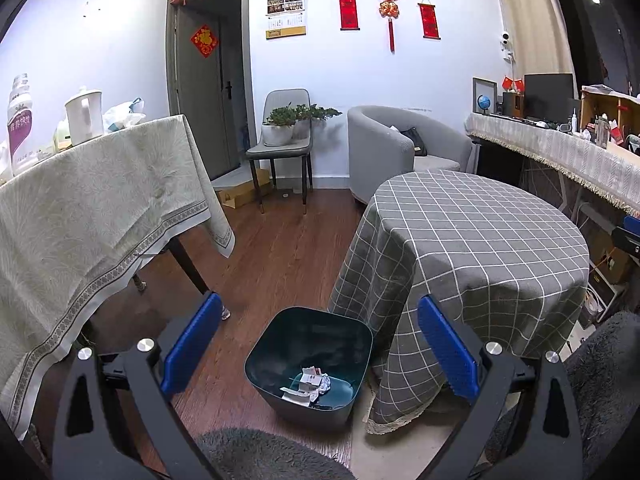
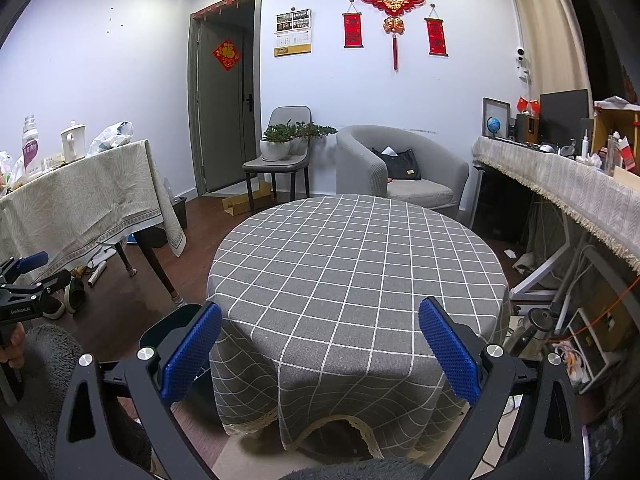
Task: Collect trash
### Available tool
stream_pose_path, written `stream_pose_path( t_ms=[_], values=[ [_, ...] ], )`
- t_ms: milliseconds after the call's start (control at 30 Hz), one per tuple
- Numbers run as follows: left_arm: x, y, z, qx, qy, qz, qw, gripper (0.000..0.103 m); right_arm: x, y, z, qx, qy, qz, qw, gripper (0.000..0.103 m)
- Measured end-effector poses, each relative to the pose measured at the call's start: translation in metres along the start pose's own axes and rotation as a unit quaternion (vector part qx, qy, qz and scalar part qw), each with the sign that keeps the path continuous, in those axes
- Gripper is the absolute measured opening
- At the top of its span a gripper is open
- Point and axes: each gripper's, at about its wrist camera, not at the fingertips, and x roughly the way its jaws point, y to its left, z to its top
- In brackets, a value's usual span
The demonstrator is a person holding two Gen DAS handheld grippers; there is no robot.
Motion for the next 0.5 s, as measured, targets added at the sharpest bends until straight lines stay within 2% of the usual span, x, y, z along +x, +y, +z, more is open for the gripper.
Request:
stream_pose_path(
  t_ms=[500],
  values=[
    [-0.0007,-0.0008,-0.0003,0.000,-0.001,0.000,1.0000,0.100,0.0007,-0.0006,0.0003,0.000,0.000,0.000,1.000,0.100]
  ],
)
